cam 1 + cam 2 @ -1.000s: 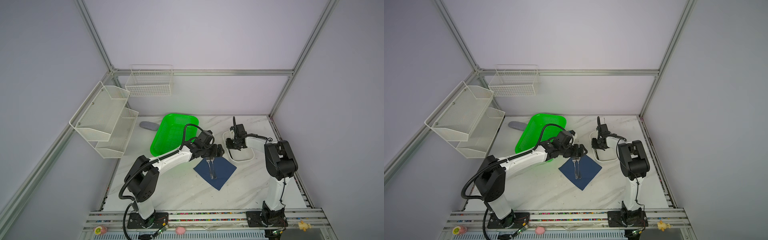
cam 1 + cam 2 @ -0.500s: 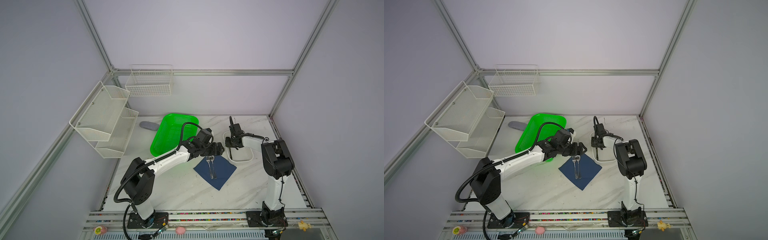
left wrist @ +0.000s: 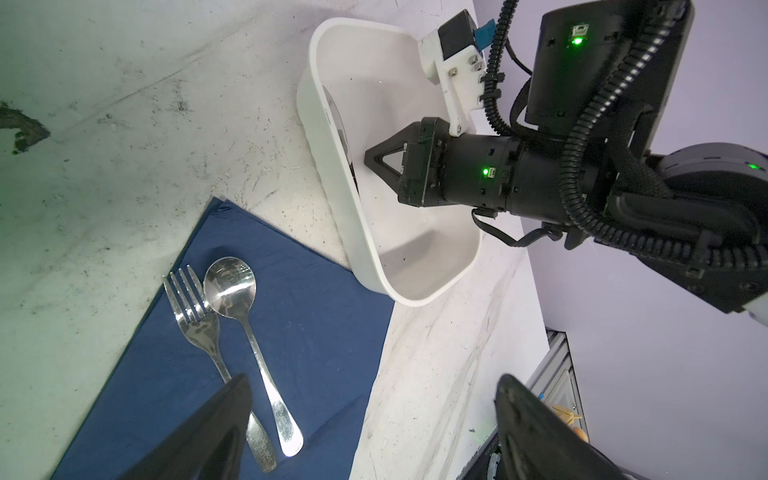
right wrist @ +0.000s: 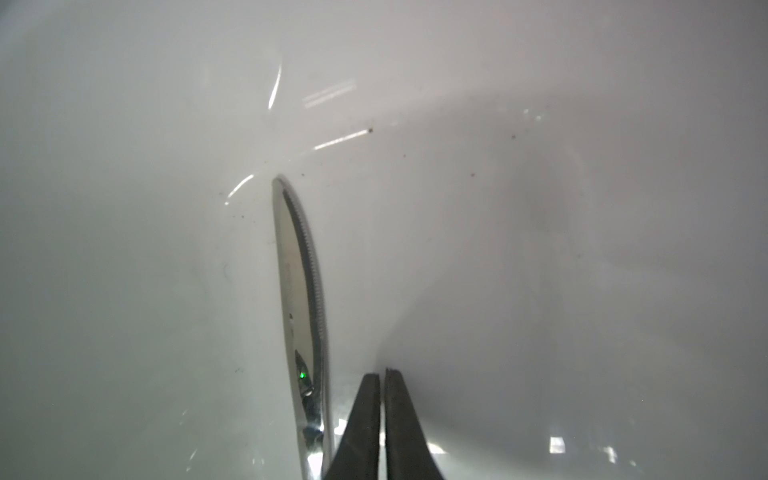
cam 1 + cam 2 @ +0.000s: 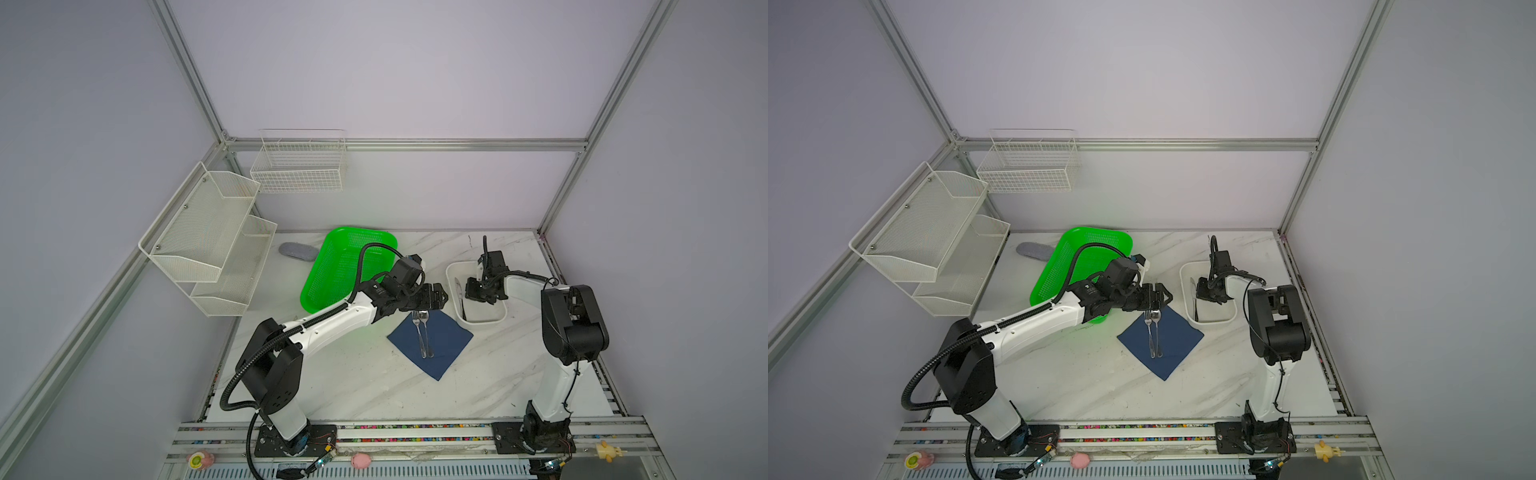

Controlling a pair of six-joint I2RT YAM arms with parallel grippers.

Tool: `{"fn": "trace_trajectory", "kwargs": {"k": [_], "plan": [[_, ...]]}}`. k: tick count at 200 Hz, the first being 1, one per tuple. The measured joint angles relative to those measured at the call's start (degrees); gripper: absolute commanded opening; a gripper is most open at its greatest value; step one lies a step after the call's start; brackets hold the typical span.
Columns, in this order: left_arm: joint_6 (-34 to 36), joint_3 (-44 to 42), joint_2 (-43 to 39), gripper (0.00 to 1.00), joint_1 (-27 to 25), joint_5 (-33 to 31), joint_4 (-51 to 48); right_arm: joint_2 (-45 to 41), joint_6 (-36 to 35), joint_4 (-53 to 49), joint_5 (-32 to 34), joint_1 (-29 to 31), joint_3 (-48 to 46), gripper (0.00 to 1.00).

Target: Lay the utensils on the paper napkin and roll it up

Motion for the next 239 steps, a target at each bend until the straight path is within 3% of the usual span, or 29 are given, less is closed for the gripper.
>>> {"fn": "trace_trajectory", "kwargs": {"k": [51,91,115,161,239], "plan": [[0.0,-1.3,-0.3,0.91,0.0,0.0,0.2,-1.4,0.7,-1.3,-7.6,0.1,-2.0,0.24],[0.0,-1.7,-0.3,0.91,0.0,-0.1,0.2,-1.7,1.2,-1.5,-8.5,0.7,-2.6,0.27],[0.0,-1.7,-0.3,0.91,0.0,-0.2,0.2,-1.7,1.1,-2.1,-6.1,2.4,-2.1,0.21],[0.0,-1.7,-0.3,0.91,0.0,-0.2,0.2,-0.9,2.7,0.7,-8.5,2.7,-2.7,0.10],[0.0,-1.8,-0.9,0.91,0.0,-0.2,0.1,-0.3,8.3,11.2,-20.0,-0.8,-7.4,0.13]]}}
